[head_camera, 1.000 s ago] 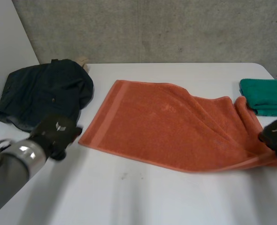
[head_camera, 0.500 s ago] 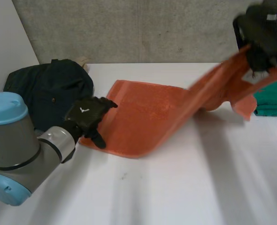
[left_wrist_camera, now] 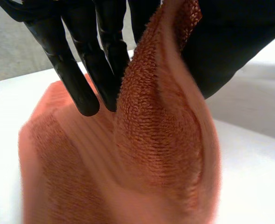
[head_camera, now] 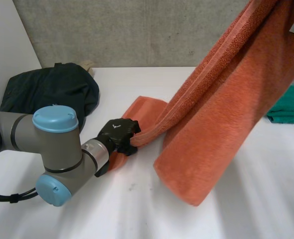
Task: Fold the laundry.
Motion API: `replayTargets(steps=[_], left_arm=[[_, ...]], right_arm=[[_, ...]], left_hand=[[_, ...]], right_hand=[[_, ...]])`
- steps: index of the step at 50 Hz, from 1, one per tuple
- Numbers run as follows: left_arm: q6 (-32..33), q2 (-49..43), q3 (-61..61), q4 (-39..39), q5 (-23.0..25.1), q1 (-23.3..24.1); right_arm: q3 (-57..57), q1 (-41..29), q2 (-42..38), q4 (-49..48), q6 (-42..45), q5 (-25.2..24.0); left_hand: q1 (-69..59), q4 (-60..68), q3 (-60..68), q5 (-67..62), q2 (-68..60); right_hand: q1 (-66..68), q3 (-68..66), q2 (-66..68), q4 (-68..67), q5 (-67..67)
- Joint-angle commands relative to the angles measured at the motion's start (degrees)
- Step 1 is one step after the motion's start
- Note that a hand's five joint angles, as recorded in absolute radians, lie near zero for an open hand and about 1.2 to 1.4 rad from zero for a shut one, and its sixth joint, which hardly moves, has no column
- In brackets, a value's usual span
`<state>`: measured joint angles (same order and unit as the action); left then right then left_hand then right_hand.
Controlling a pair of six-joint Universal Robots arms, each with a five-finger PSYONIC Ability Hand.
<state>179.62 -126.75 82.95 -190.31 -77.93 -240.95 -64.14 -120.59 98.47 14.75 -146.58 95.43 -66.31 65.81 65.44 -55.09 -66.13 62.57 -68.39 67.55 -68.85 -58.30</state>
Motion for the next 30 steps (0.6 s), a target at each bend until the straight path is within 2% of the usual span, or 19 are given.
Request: replayTargets(steps=[1,3,8,14,18,21,24,30], left_arm=[[0.47,5.88,1.86,0.55,-8.81,-2.41],[0.64,10.36,4.84,0.46,-10.57,-4.88],[3.62,21.35,11.34,0.29,-8.65,-8.92],[13.45,36.71,17.05,0.81,-2.77,-12.26],[19.08,42.88,18.56,1.78,0.75,-14.10],[21.29,44.04,18.91,3.09,2.34,-15.86],[23.31,41.07,18.82,5.12,3.14,-17.80],[30.07,25.25,14.44,6.97,2.61,-18.24]], right_arm=[[-2.73,4.56,-0.12,0.63,3.13,-0.33],[-3.70,6.76,-0.12,0.99,4.72,-0.33],[-5.99,11.24,-0.64,0.99,7.44,-0.33],[-8.10,16.87,-2.75,1.60,8.41,-0.68],[-10.91,20.13,-4.60,2.92,10.17,-0.94],[-13.63,20.31,-7.75,3.10,10.70,-1.73],[-15.74,20.31,-12.31,3.01,10.61,-2.17],[-16.10,19.96,-21.11,2.57,10.61,-1.38]], left_hand=[[-13.69,14.19,14.56,-14.91,-13.87],[-13.69,14.19,14.56,-14.91,-13.87],[-13.69,14.19,14.56,-14.91,-13.87],[-13.69,14.19,14.56,-14.91,-13.87],[-13.20,13.70,14.08,-14.43,-13.39],[-12.54,13.04,13.41,-13.76,-12.72],[-3.81,4.31,4.69,-5.04,-4.00],[9.32,-8.82,-8.44,8.09,9.13]], right_hand=[[17.43,-11.61,12.45,-11.15,-11.70],[17.43,-11.61,12.45,-11.15,-11.70],[17.43,-11.61,12.45,-11.15,-11.70],[17.43,-11.61,12.45,-11.15,-11.70],[17.43,-11.61,12.45,-11.15,-11.70],[17.43,-11.61,12.45,-11.15,-11.70],[17.43,-11.61,12.45,-11.15,-11.70],[17.43,-11.61,12.45,-11.15,-11.70]])
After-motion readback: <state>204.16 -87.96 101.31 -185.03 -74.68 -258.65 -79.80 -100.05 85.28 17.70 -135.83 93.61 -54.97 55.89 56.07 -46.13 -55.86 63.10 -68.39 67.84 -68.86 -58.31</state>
